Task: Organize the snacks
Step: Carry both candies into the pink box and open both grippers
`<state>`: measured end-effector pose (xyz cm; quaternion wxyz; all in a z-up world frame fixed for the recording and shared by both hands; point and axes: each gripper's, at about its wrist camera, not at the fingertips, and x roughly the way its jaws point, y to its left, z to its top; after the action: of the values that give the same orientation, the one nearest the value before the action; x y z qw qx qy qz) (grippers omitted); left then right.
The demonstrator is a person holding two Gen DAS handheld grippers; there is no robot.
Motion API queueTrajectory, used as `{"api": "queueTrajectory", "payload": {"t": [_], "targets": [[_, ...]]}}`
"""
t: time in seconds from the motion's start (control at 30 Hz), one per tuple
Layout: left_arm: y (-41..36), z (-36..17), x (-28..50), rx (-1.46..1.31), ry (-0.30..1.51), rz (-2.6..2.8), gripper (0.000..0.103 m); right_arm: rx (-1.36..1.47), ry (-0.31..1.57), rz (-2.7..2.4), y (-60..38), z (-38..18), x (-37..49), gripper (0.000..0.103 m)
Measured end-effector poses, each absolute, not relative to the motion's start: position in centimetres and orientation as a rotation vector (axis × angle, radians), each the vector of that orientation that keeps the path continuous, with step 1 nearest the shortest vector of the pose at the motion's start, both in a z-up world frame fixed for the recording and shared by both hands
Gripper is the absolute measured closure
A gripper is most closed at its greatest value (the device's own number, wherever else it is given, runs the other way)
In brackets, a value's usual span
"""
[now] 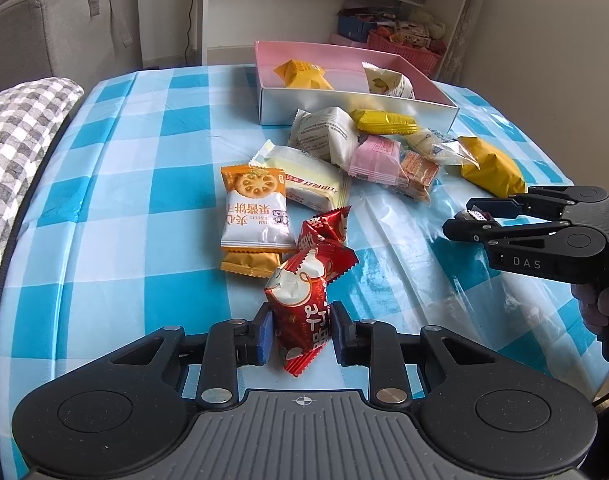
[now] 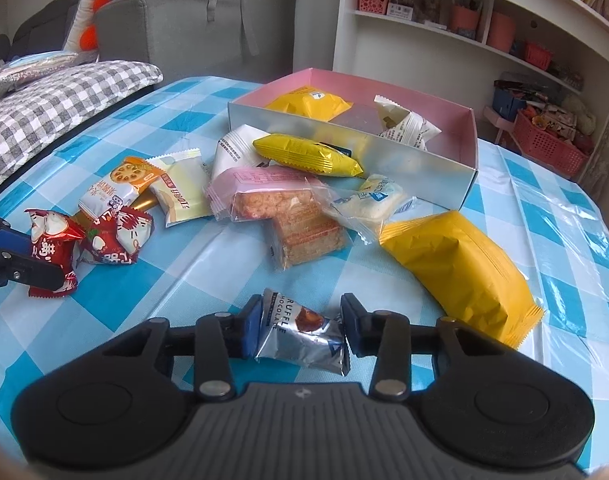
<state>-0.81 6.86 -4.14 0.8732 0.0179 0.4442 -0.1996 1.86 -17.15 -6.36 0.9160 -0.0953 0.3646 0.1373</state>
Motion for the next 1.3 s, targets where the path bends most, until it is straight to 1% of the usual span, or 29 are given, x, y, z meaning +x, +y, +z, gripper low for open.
{"api": "queueTrajectory", "payload": {"t": [0.63, 1.3], "targets": [[6.6, -0.9, -1.2, -0.016, 0.869, -0.456, 0.077, -0.142, 0.721, 0.344, -16.8, -3.5, 1.0, 0.069], [3.6, 2.7, 2.5, -0.089, 0.791, -0.456, 0.078, -0.058, 0.717, 0.275, -18.2, 0.2, 3.4, 0.068]]}}
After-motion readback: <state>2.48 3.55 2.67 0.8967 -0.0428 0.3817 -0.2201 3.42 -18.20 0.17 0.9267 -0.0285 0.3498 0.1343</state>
